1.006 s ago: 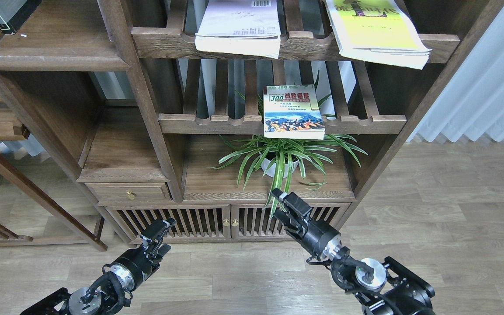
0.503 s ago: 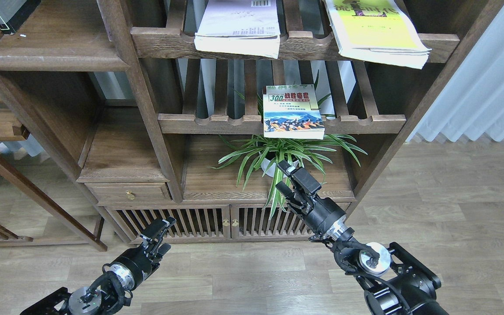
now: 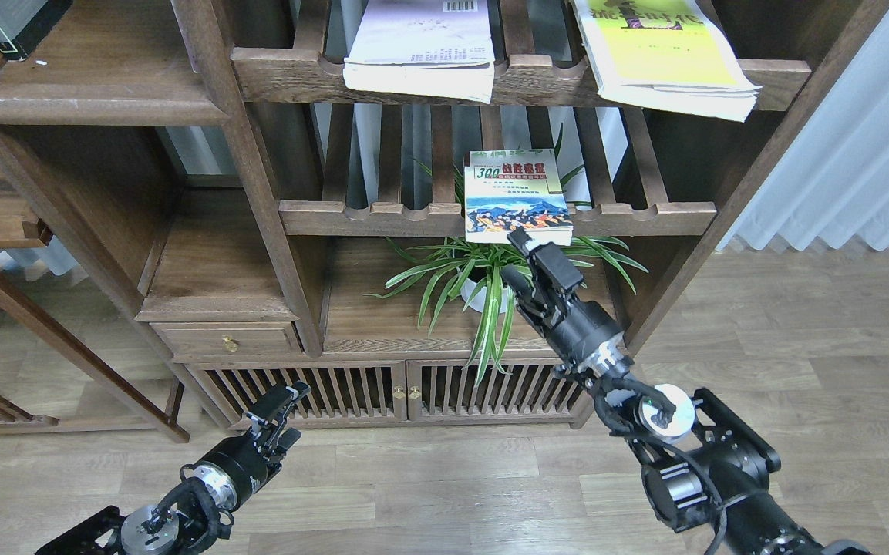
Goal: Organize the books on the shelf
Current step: 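Reach the right gripper up past the plant to the small blue book, then grasp the small blue book with the right gripper and pull it out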
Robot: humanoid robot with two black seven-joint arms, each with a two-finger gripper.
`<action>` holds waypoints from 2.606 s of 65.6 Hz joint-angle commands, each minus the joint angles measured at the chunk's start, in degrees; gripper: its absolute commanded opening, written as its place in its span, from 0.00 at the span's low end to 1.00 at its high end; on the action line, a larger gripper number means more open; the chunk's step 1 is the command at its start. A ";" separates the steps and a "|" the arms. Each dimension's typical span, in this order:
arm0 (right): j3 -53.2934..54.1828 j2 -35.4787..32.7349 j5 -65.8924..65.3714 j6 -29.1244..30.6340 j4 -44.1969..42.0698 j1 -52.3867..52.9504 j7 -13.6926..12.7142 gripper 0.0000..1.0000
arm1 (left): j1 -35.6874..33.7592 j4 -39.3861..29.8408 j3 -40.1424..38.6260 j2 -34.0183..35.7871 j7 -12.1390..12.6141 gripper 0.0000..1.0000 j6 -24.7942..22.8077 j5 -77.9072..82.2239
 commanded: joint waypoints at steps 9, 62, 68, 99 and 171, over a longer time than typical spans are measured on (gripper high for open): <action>-0.52 0.01 -0.25 -1.96 -2.02 0.14 0.01 0.95 | 0.00 0.23 -0.09 0.00 0.00 1.00 0.00 0.09; 0.18 -0.08 -0.42 -8.64 -12.83 9.72 0.09 0.95 | -0.17 0.32 -0.18 0.00 0.00 1.00 0.00 0.17; 0.10 -0.08 -0.42 -8.73 -13.36 10.51 0.09 0.95 | -0.17 0.32 -0.18 0.00 0.00 1.00 0.00 0.09; 0.01 0.01 -0.42 -12.07 -16.79 15.43 0.18 0.88 | -0.35 0.32 -0.18 0.00 0.00 1.00 0.00 0.09; 1.68 -0.34 0.10 1.78 -14.68 8.75 -0.26 0.03 | -0.26 0.32 0.26 0.00 0.00 1.00 0.00 0.17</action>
